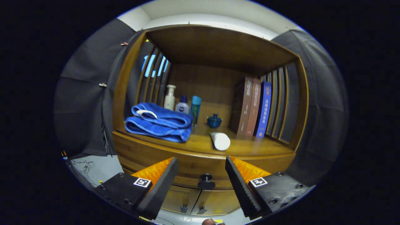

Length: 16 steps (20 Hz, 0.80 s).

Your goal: Pull open the drawer, take out the items inside it, and place them on the countertop above the cabinet.

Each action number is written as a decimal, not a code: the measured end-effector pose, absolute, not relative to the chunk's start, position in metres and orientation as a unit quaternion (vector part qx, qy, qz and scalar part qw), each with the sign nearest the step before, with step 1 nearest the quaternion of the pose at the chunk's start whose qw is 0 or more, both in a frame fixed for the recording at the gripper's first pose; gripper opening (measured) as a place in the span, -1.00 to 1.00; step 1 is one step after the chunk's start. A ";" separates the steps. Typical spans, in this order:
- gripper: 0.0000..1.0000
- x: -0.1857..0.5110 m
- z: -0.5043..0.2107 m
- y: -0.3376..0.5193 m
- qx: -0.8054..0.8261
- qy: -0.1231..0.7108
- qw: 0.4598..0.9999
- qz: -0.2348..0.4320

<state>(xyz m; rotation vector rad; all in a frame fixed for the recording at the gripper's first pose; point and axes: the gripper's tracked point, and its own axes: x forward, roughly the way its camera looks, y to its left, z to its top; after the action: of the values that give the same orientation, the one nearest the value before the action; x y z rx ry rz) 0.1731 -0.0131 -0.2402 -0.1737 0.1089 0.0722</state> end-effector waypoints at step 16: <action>0.97 0.032 -0.042 0.011 -0.020 -0.003 0.999 0.047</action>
<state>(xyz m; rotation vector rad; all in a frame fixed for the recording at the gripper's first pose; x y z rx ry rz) 0.0319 0.0107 -0.0421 -0.0401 -0.0053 0.0934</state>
